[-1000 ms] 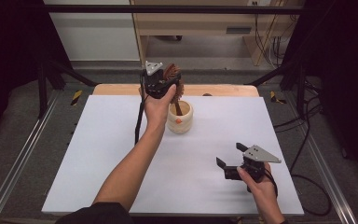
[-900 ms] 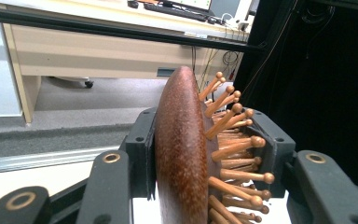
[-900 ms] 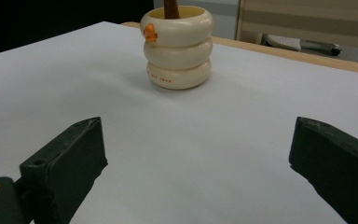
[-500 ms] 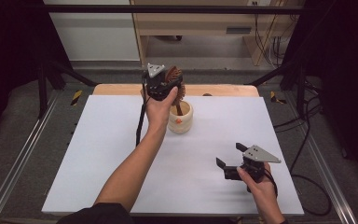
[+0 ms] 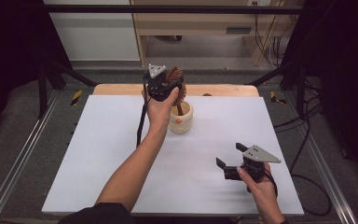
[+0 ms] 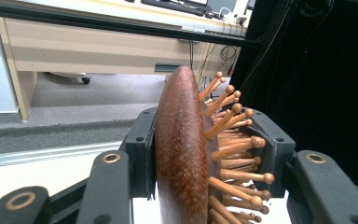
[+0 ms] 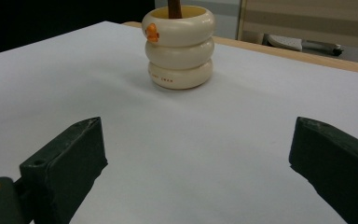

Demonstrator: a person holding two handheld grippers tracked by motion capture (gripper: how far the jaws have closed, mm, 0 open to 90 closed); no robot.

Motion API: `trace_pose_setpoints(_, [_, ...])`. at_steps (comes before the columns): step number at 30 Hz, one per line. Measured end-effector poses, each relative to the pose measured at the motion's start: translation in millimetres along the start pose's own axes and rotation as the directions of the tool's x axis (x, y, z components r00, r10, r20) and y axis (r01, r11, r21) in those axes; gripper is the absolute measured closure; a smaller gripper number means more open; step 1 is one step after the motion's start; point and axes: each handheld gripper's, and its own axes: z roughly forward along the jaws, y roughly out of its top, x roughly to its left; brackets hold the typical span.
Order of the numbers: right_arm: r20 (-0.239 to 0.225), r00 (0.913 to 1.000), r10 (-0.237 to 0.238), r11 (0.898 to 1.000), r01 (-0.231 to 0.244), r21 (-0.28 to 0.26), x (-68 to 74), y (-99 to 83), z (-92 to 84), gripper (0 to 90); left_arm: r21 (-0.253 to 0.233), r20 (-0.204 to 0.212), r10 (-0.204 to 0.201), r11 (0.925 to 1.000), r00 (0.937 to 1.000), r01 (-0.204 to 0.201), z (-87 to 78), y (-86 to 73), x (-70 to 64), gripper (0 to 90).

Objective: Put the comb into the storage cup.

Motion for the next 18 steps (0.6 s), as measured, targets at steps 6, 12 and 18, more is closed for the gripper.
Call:
trace_pose_setpoints(6, [-0.001, 1.0000, 0.000, 1.000, 0.000, 0.000, 0.1, 0.0, 0.1, 4.2, 0.001, 0.000, -0.001, 1.0000, 1.0000, 0.001, 0.4, -1.1, -0.2, 50.3])
trace_pose_setpoints(12, [0.000, 1.0000, 0.001, 1.000, -0.001, 0.000, -0.1, -0.1, 0.0, 4.2, 0.004, 0.002, -0.001, 1.0000, 1.0000, 0.001, 1.2, -2.5, -0.3, 50.3])
trace_pose_setpoints(18, [-0.001, 1.0000, -0.003, 1.000, 0.003, 0.001, 0.1, -0.2, 0.3, 4.2, 0.006, 0.003, -0.005, 1.0000, 1.0000, 0.005, 2.0, -4.2, -0.5, 50.3])
